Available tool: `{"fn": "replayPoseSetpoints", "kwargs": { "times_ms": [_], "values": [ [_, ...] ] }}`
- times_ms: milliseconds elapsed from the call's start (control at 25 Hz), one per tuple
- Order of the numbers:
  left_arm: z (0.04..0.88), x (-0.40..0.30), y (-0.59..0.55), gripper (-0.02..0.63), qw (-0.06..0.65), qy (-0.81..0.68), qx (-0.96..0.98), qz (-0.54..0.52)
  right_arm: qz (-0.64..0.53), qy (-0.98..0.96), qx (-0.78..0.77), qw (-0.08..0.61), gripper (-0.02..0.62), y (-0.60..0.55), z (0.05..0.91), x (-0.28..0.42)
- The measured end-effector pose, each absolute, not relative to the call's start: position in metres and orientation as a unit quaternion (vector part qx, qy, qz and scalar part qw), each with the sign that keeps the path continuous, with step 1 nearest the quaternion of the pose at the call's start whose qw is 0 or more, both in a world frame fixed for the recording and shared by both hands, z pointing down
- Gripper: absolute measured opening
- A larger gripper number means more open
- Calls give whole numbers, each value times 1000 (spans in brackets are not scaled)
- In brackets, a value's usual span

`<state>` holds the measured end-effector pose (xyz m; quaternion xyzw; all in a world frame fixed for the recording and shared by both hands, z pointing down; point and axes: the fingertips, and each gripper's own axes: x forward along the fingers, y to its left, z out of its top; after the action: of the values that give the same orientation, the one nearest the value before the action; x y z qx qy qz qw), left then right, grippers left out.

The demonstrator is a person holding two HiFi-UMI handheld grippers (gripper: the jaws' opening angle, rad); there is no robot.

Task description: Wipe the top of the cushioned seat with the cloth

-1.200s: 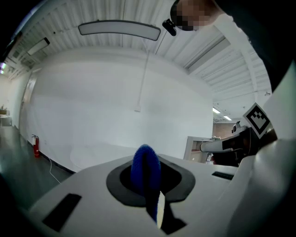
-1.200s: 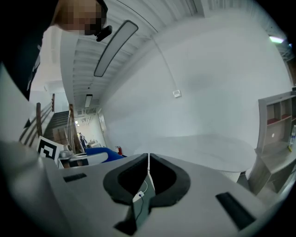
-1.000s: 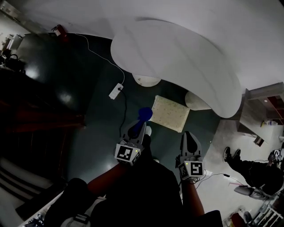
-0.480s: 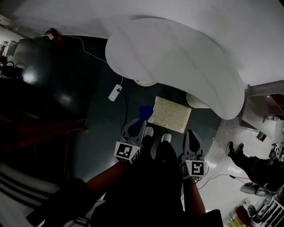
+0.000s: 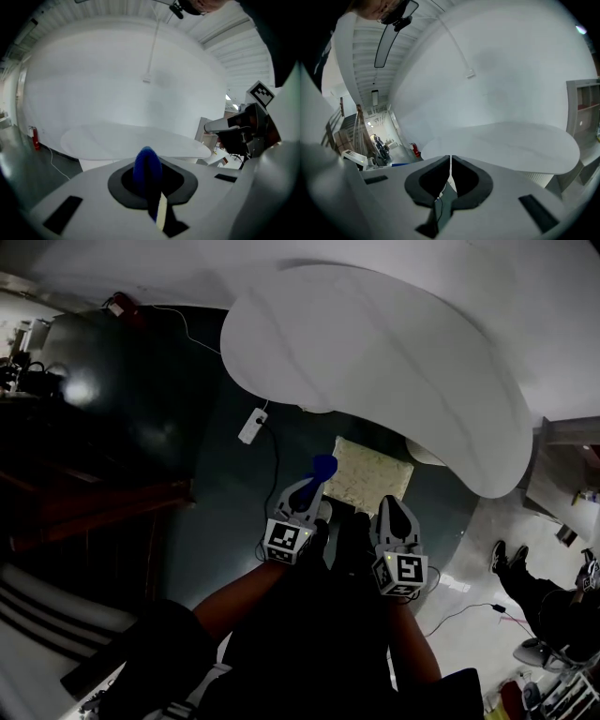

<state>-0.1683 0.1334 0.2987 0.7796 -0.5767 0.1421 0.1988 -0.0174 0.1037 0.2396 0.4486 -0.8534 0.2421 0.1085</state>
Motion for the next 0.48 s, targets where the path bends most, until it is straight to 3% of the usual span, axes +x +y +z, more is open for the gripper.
{"fn": "replayPoseSetpoints", "kwargs": {
  "times_ms": [480],
  "values": [
    [387,-162,84,38,229,-623,729,169,230,-856,442,135,38,52,320,-22]
  ]
}}
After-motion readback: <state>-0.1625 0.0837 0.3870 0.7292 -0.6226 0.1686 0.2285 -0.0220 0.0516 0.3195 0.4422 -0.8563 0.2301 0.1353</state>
